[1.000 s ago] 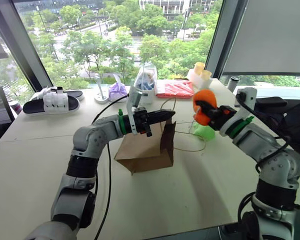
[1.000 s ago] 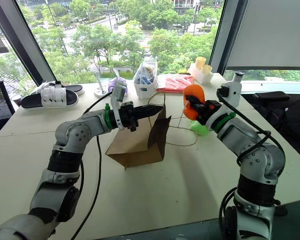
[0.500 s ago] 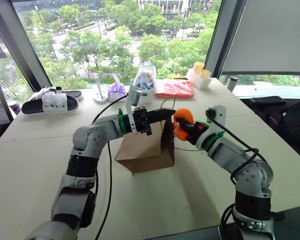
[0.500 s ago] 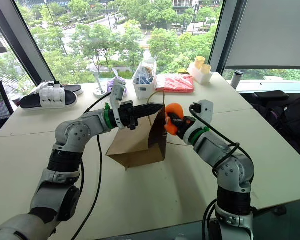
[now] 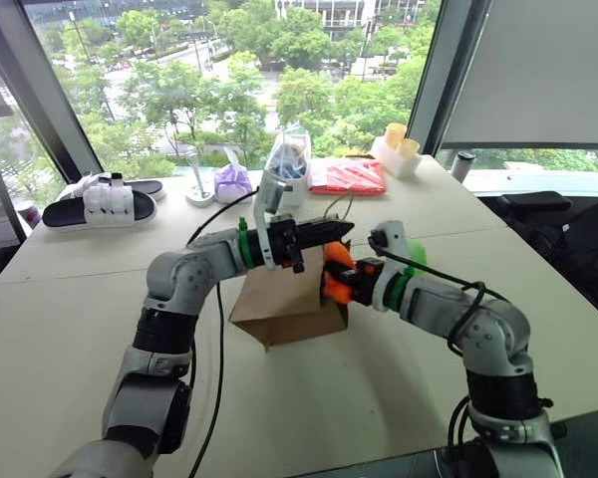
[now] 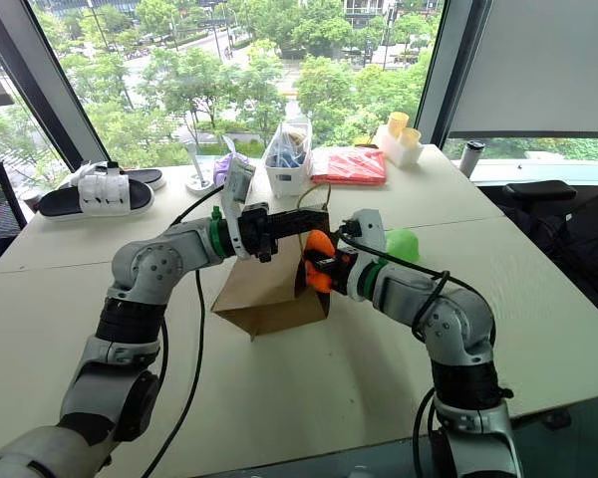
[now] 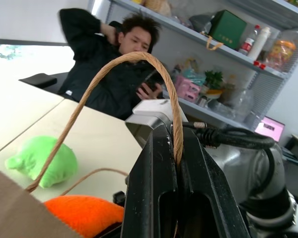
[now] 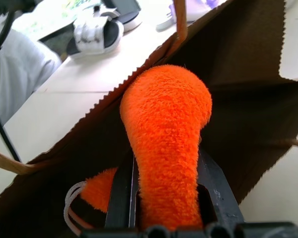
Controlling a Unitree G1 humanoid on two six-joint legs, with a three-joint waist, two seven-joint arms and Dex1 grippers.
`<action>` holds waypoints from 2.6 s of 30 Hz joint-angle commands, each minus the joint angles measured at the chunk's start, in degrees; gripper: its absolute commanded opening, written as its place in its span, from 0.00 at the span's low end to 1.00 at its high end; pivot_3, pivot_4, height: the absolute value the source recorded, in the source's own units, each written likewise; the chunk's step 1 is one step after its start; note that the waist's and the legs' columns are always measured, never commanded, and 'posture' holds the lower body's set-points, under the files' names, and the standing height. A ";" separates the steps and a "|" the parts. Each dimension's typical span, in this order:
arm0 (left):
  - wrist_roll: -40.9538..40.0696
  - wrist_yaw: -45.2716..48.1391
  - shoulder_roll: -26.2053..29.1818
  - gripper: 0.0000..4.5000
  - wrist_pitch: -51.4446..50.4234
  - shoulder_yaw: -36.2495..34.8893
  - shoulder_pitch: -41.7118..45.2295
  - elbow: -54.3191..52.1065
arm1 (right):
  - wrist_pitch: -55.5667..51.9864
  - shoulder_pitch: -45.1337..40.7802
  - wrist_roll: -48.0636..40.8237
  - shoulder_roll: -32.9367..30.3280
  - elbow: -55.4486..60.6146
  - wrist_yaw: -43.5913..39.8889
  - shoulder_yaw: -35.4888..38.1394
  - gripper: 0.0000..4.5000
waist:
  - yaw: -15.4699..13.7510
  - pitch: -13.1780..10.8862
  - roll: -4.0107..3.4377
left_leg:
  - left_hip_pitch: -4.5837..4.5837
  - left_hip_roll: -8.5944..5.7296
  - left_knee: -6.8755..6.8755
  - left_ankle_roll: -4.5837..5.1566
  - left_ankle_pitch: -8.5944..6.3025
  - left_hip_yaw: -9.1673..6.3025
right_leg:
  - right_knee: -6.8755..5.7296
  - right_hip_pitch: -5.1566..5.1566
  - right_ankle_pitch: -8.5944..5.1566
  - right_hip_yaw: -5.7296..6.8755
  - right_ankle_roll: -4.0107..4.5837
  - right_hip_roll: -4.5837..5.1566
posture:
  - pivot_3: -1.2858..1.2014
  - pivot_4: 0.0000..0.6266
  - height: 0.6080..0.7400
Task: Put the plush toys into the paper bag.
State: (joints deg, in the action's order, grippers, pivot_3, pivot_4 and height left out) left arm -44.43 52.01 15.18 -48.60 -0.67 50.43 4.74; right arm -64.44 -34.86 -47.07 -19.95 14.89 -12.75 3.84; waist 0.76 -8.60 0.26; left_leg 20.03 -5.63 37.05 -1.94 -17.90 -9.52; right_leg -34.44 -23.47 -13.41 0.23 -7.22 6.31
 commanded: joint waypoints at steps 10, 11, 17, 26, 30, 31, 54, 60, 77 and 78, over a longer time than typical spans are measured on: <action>-1.53 2.93 0.37 0.00 -1.70 1.33 -0.24 -5.18 | 8.14 -10.85 14.73 -6.96 -13.01 -20.48 -17.65 0.11 | 0.10 0.00 0.00 | 0.01 0.01 -0.01 0.00 0.00 0.02 | 0.04 -0.01 0.00 0.00 0.00 -0.01 | 0.52 0.24 1.00; -1.43 2.77 0.48 0.00 -1.63 1.19 -0.33 -5.10 | 8.70 -10.91 15.64 -6.89 -13.38 -20.90 -17.94 0.22 | 0.06 0.00 0.00 | 0.03 0.01 0.00 0.00 0.00 0.00 | 0.06 -0.01 0.00 0.00 0.00 -0.01 | 0.52 0.24 1.00; -0.99 1.66 0.93 0.00 -1.09 0.39 -0.59 -4.40 | 9.92 -10.34 18.14 -6.34 -12.48 -21.99 -16.42 0.90 | 0.01 0.00 0.00 | 0.08 0.01 0.04 -0.01 0.00 -0.01 | 0.07 -0.04 0.01 0.00 0.00 0.00 | 0.52 0.24 1.00; -0.78 1.13 1.91 0.00 -0.34 -0.42 -0.51 -3.06 | 4.81 -0.60 6.20 -9.97 6.54 -21.88 1.72 0.99 | -0.27 0.00 0.01 | 0.24 -0.03 0.04 -0.01 0.00 -0.11 | 0.14 -0.09 0.03 0.01 -0.02 0.01 | 0.52 0.24 1.00; -0.85 1.28 2.05 0.00 -0.44 -0.09 -0.95 -3.05 | 2.11 2.37 -0.14 -11.02 12.19 -20.30 8.82 0.99 | -0.14 0.00 0.01 | 0.20 -0.02 0.03 0.00 0.00 -0.10 | 0.16 -0.05 0.04 0.01 -0.03 0.01 | 0.52 0.24 1.00; -0.76 1.46 2.12 0.00 -0.42 0.15 -1.20 -3.19 | 1.69 2.89 -1.27 -11.42 12.59 -19.77 10.55 0.99 | -0.08 0.00 0.01 | 0.19 -0.01 0.03 0.00 0.00 -0.07 | 0.15 -0.05 0.04 0.01 -0.03 0.00 | 0.52 0.24 1.00; -4.21 -2.65 0.73 0.00 -2.91 -2.17 -3.44 -8.54 | 32.13 -21.40 38.93 -6.28 -62.16 -0.07 -1.72 0.87 | 0.09 0.02 -0.02 | 0.27 0.32 0.05 -0.11 0.07 0.21 | 0.22 -0.23 0.39 -0.12 0.28 -0.32 | 0.52 0.24 1.00; -4.73 -3.67 1.17 0.00 -2.93 -2.81 -3.49 -8.83 | 34.51 -22.52 39.80 -5.64 -65.65 -0.90 -0.10 0.27 | 0.51 0.02 -0.02 | 0.20 0.37 0.04 -0.15 0.09 0.27 | 0.20 -0.22 0.40 -0.13 0.28 -0.41 | 0.52 0.24 1.00; -4.35 -1.67 3.26 0.00 -3.01 -2.40 -1.80 -5.92 | 17.96 -5.06 21.57 -24.93 4.23 -36.97 -4.09 0.00 | -0.04 0.06 0.03 | 0.23 0.40 0.09 -0.21 0.11 0.20 | 0.30 -0.16 0.46 -0.11 0.21 -0.47 | 0.52 0.24 1.00; -4.32 -1.58 3.27 0.00 -3.03 -2.37 -1.77 -5.89 | 17.28 -4.71 21.05 -25.09 5.18 -37.19 -4.06 0.00 | -0.10 0.06 0.03 | 0.23 0.41 0.13 -0.22 0.12 0.20 | 0.29 -0.15 0.47 -0.11 0.22 -0.47 | 0.52 0.24 1.00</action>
State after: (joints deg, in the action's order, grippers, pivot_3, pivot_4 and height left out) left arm -48.13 49.89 18.11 -51.93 -2.56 47.43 -0.57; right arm -46.22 -38.59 -23.86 -43.93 16.19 -48.90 -1.69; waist 0.66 -8.54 0.29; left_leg 20.26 -5.21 37.20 -2.17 -17.78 -9.33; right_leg -34.17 -23.61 -12.94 0.12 -7.00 5.85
